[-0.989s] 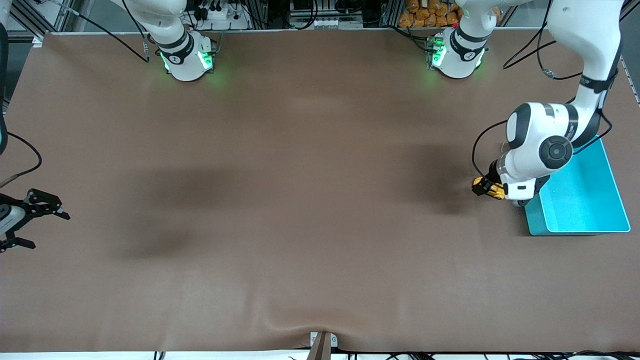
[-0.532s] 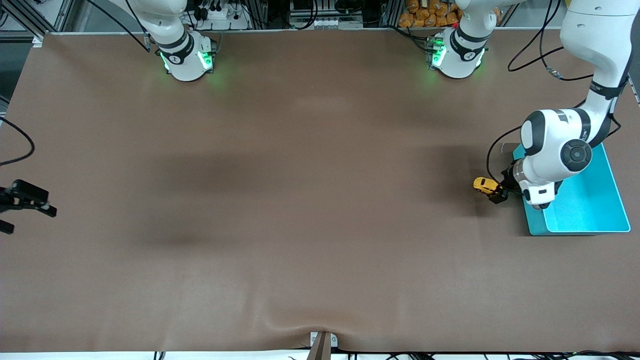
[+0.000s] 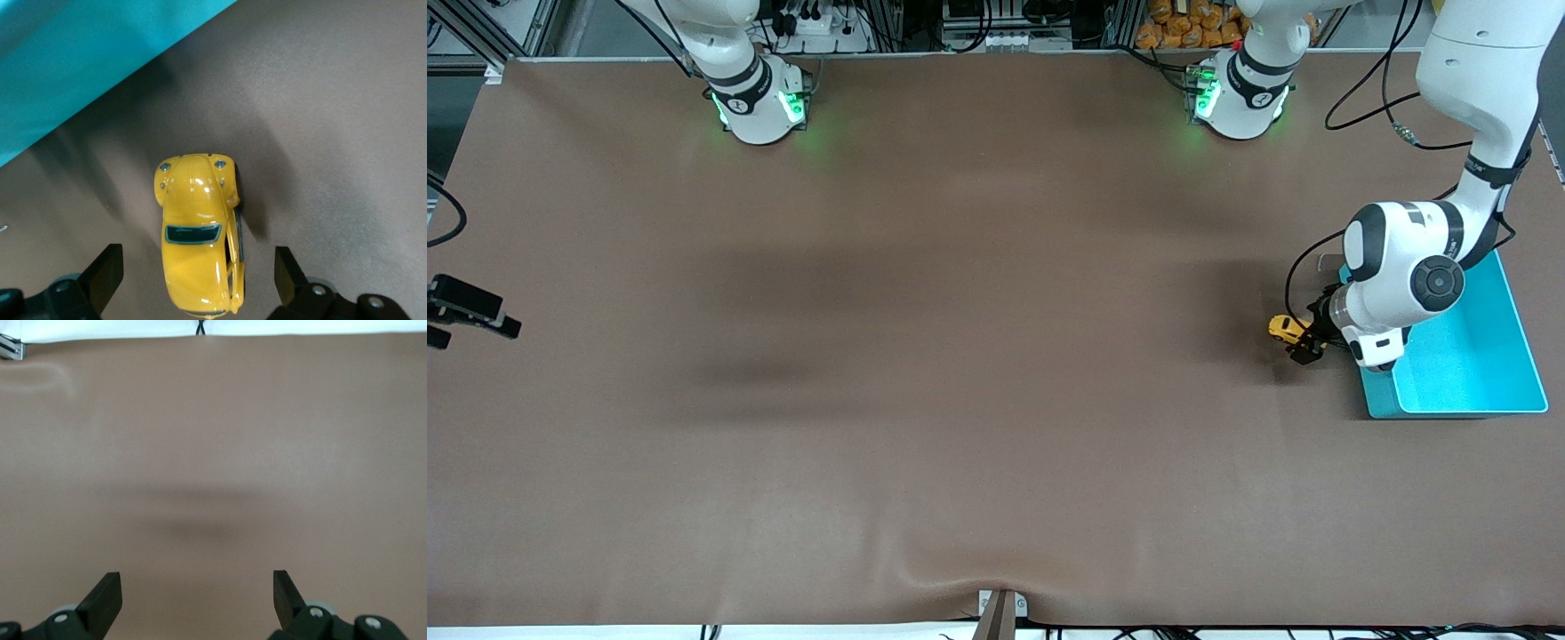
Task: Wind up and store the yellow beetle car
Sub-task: 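Lift the car with the left gripper and carry it into the bin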
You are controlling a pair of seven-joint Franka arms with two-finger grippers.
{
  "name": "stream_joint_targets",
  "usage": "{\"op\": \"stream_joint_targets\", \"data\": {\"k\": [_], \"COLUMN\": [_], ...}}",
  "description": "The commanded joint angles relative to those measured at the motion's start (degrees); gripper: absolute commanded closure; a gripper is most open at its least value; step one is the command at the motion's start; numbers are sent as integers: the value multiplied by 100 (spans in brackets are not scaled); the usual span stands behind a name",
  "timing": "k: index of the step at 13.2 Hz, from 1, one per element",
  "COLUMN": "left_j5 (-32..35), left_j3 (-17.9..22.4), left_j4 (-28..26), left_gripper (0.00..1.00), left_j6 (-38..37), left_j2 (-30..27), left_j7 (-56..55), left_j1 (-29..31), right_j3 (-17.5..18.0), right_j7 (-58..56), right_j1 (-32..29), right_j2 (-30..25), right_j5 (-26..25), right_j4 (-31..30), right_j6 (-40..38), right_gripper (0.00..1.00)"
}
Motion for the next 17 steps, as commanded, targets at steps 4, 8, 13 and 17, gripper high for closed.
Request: {"op": "stream_joint_targets", "data": {"k": [4,8,13,17], "left_j5": [124,124,124,395], "left_j3": [-12,-21,-21,-3], "left_j4": [27,44,421,554], "left_gripper": [39,95,98,100], "left_j6": [79,9,-1114,-1783], "left_j2": [59,-107,-784,-1241], "left_j7": [-243,-234,-138,914], "left_j1": [-39,-118,-321,-198], "right_j3": [-3,6,6,-343], "right_j7": [186,606,652,652], "right_j1": [280,605,817,1166], "right_j2": [-292,-379,-459,-730], "right_j5": [-687,-715,-899,-908], "right_j4": [-211,-167,-167,-202], "right_j6": [-284,-293,-381,-495], "right_gripper": [0,0,0,0]}}
